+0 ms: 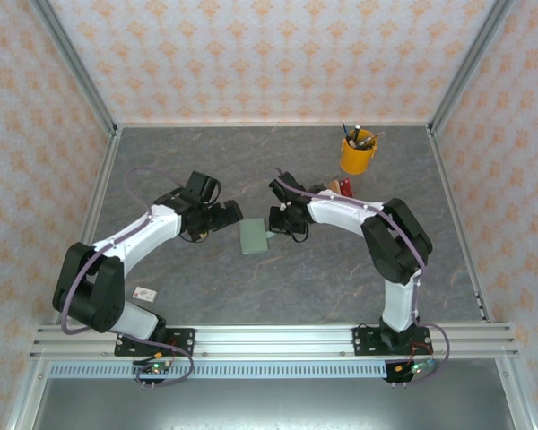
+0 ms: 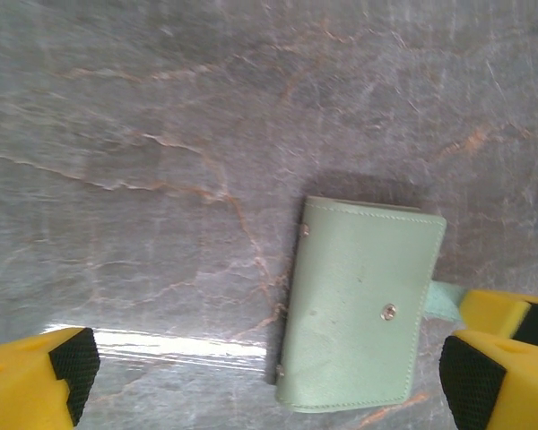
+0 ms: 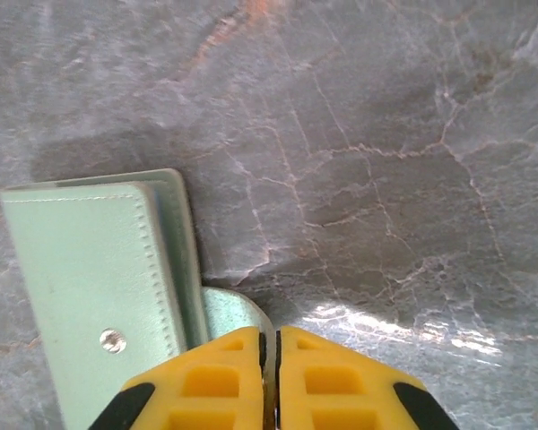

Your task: Take the credit cards out of the card holder

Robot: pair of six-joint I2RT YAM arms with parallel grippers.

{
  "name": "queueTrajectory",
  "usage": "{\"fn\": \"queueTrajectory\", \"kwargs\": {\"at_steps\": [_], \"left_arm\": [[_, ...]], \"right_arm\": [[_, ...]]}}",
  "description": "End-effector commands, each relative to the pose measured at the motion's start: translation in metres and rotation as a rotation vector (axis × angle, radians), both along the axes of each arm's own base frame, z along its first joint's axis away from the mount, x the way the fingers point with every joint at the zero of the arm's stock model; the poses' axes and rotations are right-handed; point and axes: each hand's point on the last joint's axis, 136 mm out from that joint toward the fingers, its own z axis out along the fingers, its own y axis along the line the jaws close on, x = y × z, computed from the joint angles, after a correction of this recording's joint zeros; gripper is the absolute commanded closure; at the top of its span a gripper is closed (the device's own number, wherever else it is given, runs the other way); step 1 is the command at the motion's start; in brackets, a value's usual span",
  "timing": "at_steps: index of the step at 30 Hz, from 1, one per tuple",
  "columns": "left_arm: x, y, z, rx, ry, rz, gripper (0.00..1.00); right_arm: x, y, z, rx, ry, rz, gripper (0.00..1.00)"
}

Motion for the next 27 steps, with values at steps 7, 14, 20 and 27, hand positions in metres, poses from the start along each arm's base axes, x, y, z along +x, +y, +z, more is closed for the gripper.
{"fn": "queueTrajectory", "kwargs": {"at_steps": [7, 14, 20, 27], "left_arm": [[-0.015, 0.041, -0.003, 0.075, -0.003, 0.153, 0.0], [-0.014, 0.045, 0.003, 0.078, -0.042, 0.166, 0.0], [-0.013, 0.04, 0.006, 0.049, -0.073, 0.145, 0.0], [-0.004, 0.008, 0.009, -0.102, -0.108, 0.05, 0.0]], "right_arm": [[0.0, 0.033, 0.091, 0.185, -0.158, 0.171, 0.92], [-0.003, 0.061, 0.086, 0.237, -0.125, 0.189, 0.93], [0.014, 0.027, 0.069, 0.061, -0.158, 0.096, 0.95], [0.023, -0.029, 0.043, -0.099, -0.16, -0.005, 0.95]]}}
